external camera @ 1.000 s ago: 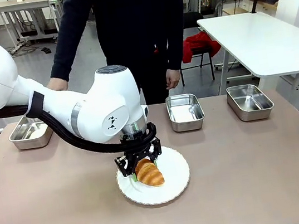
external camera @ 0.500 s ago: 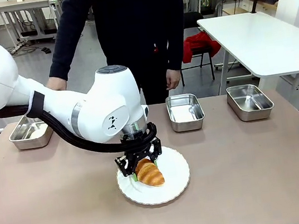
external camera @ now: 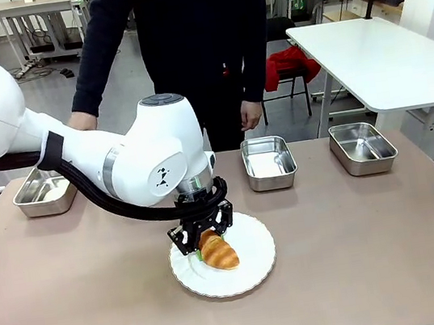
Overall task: Place the bread in the container.
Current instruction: Place the Butter Roll into the Airtight Container indicated by the human.
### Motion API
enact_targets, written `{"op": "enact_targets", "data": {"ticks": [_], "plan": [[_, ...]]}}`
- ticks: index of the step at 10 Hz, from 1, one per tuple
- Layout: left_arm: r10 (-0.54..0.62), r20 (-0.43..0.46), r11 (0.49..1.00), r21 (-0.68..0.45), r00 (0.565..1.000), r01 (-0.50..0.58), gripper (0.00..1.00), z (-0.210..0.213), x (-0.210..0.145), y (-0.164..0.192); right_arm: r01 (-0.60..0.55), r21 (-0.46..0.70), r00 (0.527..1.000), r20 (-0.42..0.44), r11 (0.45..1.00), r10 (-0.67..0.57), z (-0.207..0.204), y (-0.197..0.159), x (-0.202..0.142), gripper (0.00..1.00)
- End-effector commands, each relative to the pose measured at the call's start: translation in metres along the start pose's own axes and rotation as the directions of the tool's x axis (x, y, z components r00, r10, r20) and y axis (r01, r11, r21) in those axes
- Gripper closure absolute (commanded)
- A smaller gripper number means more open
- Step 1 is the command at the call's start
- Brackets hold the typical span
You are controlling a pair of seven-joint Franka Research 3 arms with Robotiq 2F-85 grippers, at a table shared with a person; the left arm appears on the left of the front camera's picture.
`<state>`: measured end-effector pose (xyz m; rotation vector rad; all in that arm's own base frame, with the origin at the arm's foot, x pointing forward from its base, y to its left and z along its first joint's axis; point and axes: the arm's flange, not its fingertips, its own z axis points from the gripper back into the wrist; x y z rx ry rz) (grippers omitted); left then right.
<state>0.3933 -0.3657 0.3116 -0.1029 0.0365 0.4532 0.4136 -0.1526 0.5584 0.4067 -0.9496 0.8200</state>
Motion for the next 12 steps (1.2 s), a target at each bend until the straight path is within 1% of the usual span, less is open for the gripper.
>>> {"op": "enact_targets", "data": {"ticks": [1,3,4,5,6,7,9,10,11,12], "plan": [[0.0,0.0,1.0,0.0,1.0,0.0,0.44,0.0,0.0,0.0,-0.003,0.001,1.0,0.008,1.0,0.003,0.0,0.0,0.001,0.0],[-0.078,0.019,0.994,-0.071,0.997,0.079,0.44,0.036,0.013,0.009,-0.003,0.001,1.0,0.008,1.0,0.003,0.0,0.0,0.001,0.0],[-0.133,-0.024,0.989,-0.074,0.991,0.13,0.44,0.056,0.025,0.02,-0.003,0.001,1.0,0.008,1.0,0.003,0.0,0.0,0.001,0.0],[-0.171,-0.038,0.983,-0.078,0.985,0.168,0.44,0.076,0.043,0.037,-0.003,0.001,1.0,0.008,1.0,0.003,0.0,0.0,0.001,0.0],[-0.269,-0.092,0.956,-0.15,0.959,0.254,0.44,0.095,0.066,0.059,-0.003,0.001,1.0,0.008,1.0,0.003,0.0,0.0,0.001,0.0],[-0.346,-0.127,0.936,-0.119,0.93,0.332,0.44,0.105,0.084,0.075,-0.003,0.001,1.0,0.008,1.0,0.003,0.0,0.0,0.001,0.0],[-0.411,-0.074,0.911,-0.077,0.909,0.405,0.44,0.12,0.121,0.112,-0.003,0.001,1.0,0.008,1.0,0.003,0.0,0.0,0.001,0.0],[-0.456,-0.056,0.889,-0.061,0.888,0.453,0.44,0.121,0.128,0.121,-0.003,0.001,1.0,0.008,1.0,0.003,0.0,0.0,0.001,0.0],[-0.498,-0.048,0.864,-0.118,0.866,0.49,0.44,0.124,0.126,0.126,-0.003,0.001,1.0,0.008,1.0,0.003,0.0,0.0,0.001,0.0],[-0.41,-0.089,0.911,-0.088,0.908,0.403,0.44,0.122,0.13,0.121,-0.003,0.001,1.0,0.008,1.0,0.003,0.0,0.0,0.001,0.0]]}}
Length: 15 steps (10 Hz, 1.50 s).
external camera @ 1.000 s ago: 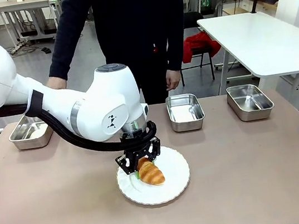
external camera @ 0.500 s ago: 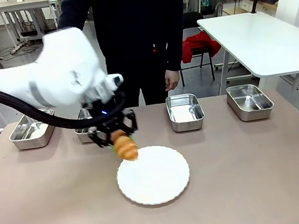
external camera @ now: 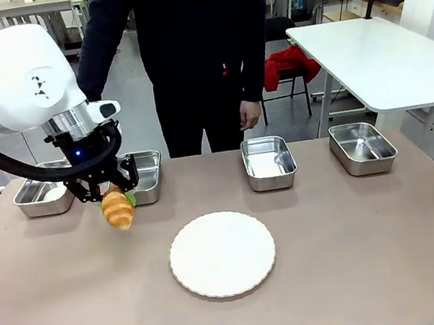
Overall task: Place the bread in the container.
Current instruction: Place the Butter Roll into the Airtight Container indicated by the human.
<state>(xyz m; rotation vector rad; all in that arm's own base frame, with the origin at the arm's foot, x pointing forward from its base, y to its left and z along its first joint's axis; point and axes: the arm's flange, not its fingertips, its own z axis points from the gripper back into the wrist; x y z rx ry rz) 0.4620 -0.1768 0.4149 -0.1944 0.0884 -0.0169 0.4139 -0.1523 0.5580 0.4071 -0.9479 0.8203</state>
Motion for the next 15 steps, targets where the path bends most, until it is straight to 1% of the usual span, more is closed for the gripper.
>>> {"op": "enact_targets", "data": {"ticks": [1,3,4,5,6,7,8,9,10,11,12,13,14,15], "plan": [[0.046,-0.01,0.999,-0.005,0.999,-0.046,0.44,-0.003,-0.003,-0.011,-0.004,0.0,1.0,0.009,1.0,0.004,0.0,0.0,0.001,0.0],[0.046,-0.01,0.999,-0.005,0.999,-0.046,0.44,-0.003,-0.003,-0.011,-0.004,0.0,1.0,0.009,1.0,0.004,0.0,0.0,0.001,0.0],[0.02,-0.007,1.0,0.001,1.0,-0.02,0.44,-0.004,-0.002,-0.006,-0.004,0.0,1.0,0.009,1.0,0.004,0.0,0.0,0.001,0.0],[-0.021,0.077,1.0,0.015,0.997,0.02,0.44,0.024,0.007,0.013,-0.004,0.0,1.0,0.009,1.0,0.004,0.0,0.0,0.001,0.0],[0.022,0.144,0.996,0.087,0.989,-0.035,0.44,0.044,0.024,0.043,-0.004,0.0,1.0,0.009,1.0,0.004,0.0,0.0,0.001,0.0],[-0.015,0.12,0.997,0.075,0.993,0.006,0.44,0.065,0.037,0.078,-0.004,0.0,1.0,0.009,1.0,0.004,0.0,0.0,0.001,0.0],[-0.082,0.125,0.992,0.106,0.989,0.069,0.44,0.081,0.046,0.109,-0.004,0.0,1.0,0.009,1.0,0.004,0.0,0.0,0.001,0.0],[-0.134,0.132,0.984,0.133,0.982,0.117,0.44,0.092,0.053,0.139,-0.004,0.0,1.0,0.009,1.0,0.004,0.0,0.0,0.001,0.0],[-0.178,0.147,0.969,0.196,0.973,0.148,0.44,0.098,0.068,0.172,-0.004,0.0,1.0,0.009,1.0,0.004,0.0,0.0,0.001,0.0],[-0.215,0.145,0.966,0.179,0.966,0.188,0.44,0.1,0.083,0.198,-0.004,0.0,1.0,0.009,1.0,0.004,0.0,0.0,0.001,0.0],[-0.231,0.136,0.963,0.172,0.963,0.207,0.44,0.1,0.097,0.207,-0.004,0.0,1.0,0.009,1.0,0.004,0.0,0.0,0.001,0.0],[-0.132,0.131,0.972,0.209,0.983,0.102,0.44,0.095,0.11,0.212,-0.004,0.0,1.0,0.009,1.0,0.004,0.0,0.0,0.001,0.0],[-0.145,0.033,0.969,0.209,0.989,0.136,0.44,0.091,0.107,0.212,-0.004,0.0,1.0,0.009,1.0,0.004,0.0,0.0,0.001,0.0],[-0.187,0.135,0.969,0.186,0.973,0.16,0.44,0.095,0.094,0.221,-0.004,0.0,1.0,0.009,1.0,0.004,0.0,0.0,0.001,0.0]]}}
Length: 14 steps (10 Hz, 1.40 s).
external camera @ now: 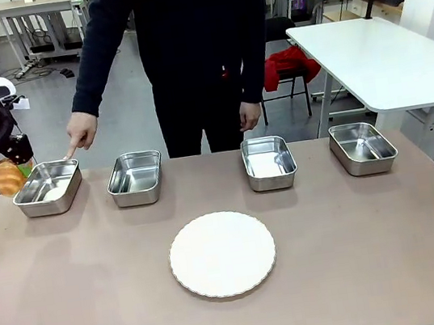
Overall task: Place the bread in the container.
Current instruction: Place the Butter Roll into the Airtight Container indicated by the human.
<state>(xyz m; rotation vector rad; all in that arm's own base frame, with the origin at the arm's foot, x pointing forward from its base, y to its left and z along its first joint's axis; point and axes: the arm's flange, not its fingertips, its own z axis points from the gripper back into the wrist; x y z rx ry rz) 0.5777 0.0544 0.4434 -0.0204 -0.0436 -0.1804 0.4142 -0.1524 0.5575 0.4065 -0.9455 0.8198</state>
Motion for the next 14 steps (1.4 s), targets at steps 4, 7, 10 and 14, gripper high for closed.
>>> {"op": "enact_targets", "data": {"ticks": [4,7,10,14], "plan": [[-0.109,-0.016,0.991,-0.081,0.994,0.107,0.44,-0.017,0.029,-0.001,-0.005,0.0,1.0,0.011,1.0,0.005,0.001,0.001,0.001,0.0],[-0.157,-0.038,0.988,-0.007,0.987,0.157,0.44,-0.046,0.067,-0.003,-0.005,0.0,1.0,0.011,1.0,0.005,0.001,0.001,0.001,0.0],[-0.165,-0.05,0.986,-0.026,0.985,0.164,0.44,-0.063,0.084,0.009,-0.005,0.0,1.0,0.011,1.0,0.005,0.001,0.001,0.001,0.0],[-0.204,-0.051,0.977,-0.065,0.978,0.201,0.0,-0.064,0.089,0.013,-0.005,0.0,1.0,0.011,1.0,0.005,0.001,0.001,0.001,0.0]]}}
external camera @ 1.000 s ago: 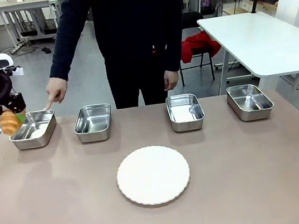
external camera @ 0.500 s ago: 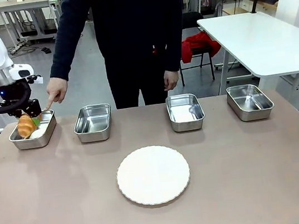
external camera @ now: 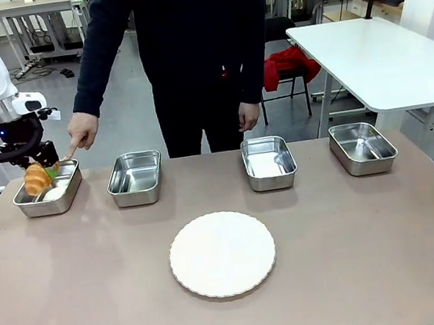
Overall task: Place the bread in the container.
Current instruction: Place the Butter Roll into the Airtight Container indicated by the human.
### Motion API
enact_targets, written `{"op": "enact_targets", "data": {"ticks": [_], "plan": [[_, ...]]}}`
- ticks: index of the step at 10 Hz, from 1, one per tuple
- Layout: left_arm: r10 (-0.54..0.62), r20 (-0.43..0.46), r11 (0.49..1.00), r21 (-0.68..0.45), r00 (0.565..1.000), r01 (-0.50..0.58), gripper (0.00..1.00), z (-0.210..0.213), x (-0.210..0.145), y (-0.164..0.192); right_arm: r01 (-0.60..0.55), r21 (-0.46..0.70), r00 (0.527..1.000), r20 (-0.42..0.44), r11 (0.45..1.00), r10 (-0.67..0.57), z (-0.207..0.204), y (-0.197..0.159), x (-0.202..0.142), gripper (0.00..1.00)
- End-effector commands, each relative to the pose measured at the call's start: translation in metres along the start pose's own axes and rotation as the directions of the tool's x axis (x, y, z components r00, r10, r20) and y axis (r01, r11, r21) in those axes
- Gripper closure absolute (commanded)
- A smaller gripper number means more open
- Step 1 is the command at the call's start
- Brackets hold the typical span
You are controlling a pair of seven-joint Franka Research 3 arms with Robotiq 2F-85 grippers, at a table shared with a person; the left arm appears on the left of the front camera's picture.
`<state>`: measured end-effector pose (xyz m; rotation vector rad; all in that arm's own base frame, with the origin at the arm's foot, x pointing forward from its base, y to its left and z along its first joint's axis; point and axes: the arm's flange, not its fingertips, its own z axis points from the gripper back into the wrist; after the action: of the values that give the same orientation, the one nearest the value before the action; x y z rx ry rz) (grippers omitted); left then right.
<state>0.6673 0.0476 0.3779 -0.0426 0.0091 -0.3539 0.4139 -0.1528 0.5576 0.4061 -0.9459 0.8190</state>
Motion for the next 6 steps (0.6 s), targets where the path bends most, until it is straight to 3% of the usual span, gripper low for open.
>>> {"op": "enact_targets", "data": {"ticks": [1,6], "plan": [[-0.038,-0.001,0.999,-0.03,0.999,0.038,0.0,0.008,0.0,0.003,-0.005,0.001,1.0,0.011,1.0,0.005,0.0,0.001,0.002,0.0],[-0.061,-0.025,0.995,-0.081,0.998,0.059,0.0,0.019,-0.009,-0.003,-0.005,0.001,1.0,0.011,1.0,0.005,0.0,0.001,0.002,0.0]]}}
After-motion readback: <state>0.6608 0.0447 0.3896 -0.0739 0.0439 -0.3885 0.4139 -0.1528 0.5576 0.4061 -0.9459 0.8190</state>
